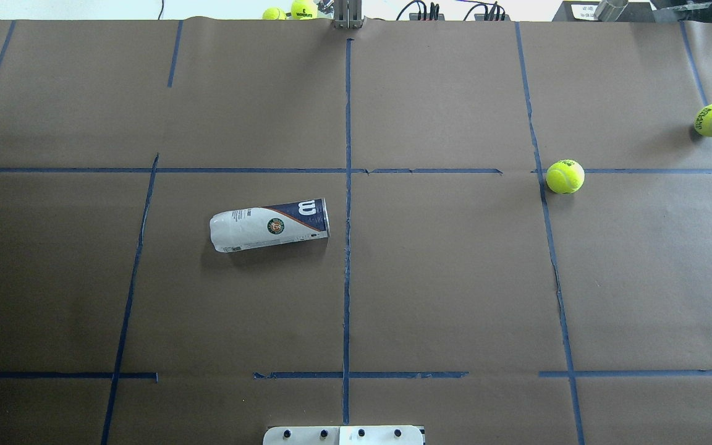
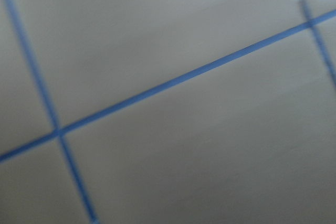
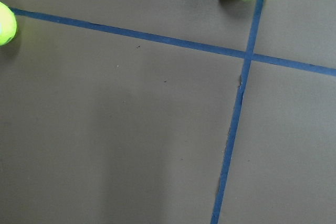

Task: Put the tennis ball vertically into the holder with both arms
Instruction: 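Reach the left gripper down and grasp the lying clear tube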

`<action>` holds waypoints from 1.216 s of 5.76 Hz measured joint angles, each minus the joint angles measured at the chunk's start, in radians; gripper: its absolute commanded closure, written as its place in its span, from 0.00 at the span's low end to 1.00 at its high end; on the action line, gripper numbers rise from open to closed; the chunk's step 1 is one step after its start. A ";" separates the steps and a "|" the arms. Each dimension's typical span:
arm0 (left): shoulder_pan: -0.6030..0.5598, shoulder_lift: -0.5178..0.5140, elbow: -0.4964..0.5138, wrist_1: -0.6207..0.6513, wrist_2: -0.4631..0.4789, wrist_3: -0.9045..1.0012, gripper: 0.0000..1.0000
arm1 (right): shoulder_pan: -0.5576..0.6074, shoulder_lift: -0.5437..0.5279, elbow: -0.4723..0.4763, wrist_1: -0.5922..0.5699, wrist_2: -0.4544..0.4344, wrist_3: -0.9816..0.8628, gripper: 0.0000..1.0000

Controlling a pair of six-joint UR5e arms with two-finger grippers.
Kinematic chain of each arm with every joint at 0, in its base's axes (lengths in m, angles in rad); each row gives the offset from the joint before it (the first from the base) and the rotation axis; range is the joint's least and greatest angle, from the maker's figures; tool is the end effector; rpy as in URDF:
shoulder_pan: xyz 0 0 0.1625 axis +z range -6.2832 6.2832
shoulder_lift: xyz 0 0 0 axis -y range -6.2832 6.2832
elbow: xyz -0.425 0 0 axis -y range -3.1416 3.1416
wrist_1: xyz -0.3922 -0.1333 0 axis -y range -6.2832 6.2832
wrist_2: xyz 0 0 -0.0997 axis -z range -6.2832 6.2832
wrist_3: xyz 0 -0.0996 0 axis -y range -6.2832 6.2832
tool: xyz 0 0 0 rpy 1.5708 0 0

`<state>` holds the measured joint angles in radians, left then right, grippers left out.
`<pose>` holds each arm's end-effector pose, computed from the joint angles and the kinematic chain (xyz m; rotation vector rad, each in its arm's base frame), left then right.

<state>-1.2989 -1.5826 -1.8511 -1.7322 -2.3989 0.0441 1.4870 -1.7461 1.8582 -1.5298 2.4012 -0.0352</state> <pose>0.0765 -0.4975 0.4914 0.3349 0.8645 0.4809 0.0240 -0.4279 0.5883 0.1242 -0.8330 -0.1754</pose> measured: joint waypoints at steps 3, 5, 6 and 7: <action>0.219 -0.205 -0.096 0.007 0.014 0.002 0.00 | -0.044 0.002 0.009 0.054 0.024 -0.002 0.00; 0.422 -0.388 -0.108 0.074 0.146 0.001 0.00 | -0.049 -0.003 0.008 0.101 0.026 -0.002 0.00; 0.530 -0.488 -0.104 0.167 0.264 0.004 0.00 | -0.050 -0.004 0.007 0.106 0.025 -0.003 0.00; 0.620 -0.565 -0.080 0.225 0.370 0.010 0.00 | -0.050 -0.004 0.006 0.108 0.024 -0.003 0.00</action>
<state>-0.6784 -2.1472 -1.9314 -1.5074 -2.0286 0.0539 1.4374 -1.7501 1.8646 -1.4215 2.4256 -0.0383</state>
